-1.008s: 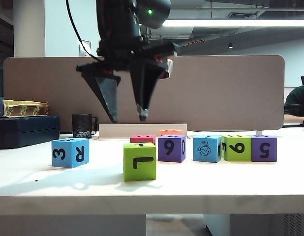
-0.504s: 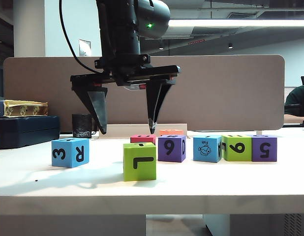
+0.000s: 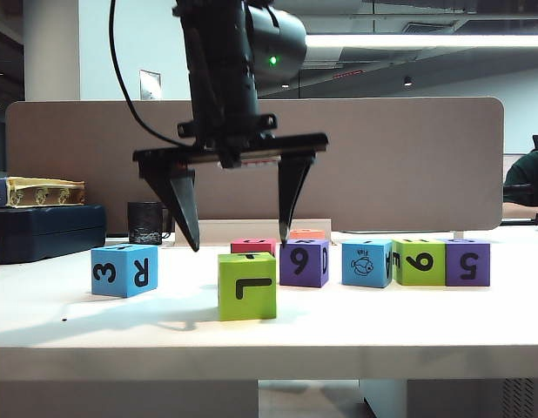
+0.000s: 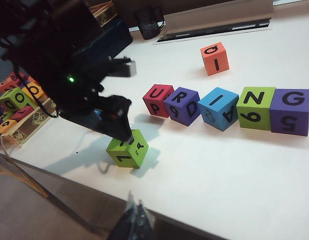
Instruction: Select the appropriate blocks from the scattered letter blocks on the table and arrange them in a row to spell out "TURING".
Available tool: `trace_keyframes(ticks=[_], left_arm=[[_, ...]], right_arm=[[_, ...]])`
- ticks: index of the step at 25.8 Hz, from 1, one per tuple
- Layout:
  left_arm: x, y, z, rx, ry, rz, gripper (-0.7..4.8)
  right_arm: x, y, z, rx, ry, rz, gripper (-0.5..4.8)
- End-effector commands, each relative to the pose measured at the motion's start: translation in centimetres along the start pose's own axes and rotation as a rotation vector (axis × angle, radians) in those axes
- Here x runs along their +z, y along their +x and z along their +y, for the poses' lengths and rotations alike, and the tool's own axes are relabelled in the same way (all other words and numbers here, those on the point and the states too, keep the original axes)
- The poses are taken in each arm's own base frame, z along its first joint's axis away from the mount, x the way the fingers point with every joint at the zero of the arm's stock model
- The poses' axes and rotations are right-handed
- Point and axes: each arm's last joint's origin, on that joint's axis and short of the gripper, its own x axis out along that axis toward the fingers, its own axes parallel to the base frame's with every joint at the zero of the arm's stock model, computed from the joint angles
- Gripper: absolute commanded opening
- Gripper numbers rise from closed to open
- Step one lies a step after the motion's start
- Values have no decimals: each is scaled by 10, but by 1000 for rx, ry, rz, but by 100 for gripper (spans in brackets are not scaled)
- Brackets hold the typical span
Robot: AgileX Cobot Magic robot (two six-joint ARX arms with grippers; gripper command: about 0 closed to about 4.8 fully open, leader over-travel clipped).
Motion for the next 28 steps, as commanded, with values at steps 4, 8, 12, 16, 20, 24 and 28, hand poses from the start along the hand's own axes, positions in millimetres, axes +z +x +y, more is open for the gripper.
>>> trace_keyframes(ticks=[4, 8, 12, 16, 20, 24, 28], left_arm=[[4, 17, -3, 8, -7, 21, 469], [4, 24, -3, 15, -7, 33, 358], [4, 26, -3, 13, -4, 29, 331], [4, 26, -3, 13, -3, 28, 301], [4, 26, -3, 19, 9, 25, 268], [5, 25, -2, 21, 54, 23, 268], [6, 22, 0, 27, 81, 28, 268]], right_arm=[[2, -1, 1, 9, -12, -13, -1], [2, -1, 1, 8, -12, -13, -1], [2, -1, 1, 9, -12, -13, -1], [2, -1, 1, 9, -12, -13, -1], [2, -1, 1, 9, -12, -13, -1], [2, -1, 1, 8, -12, -13, -1], [2, -1, 1, 8, -12, -12, -1]])
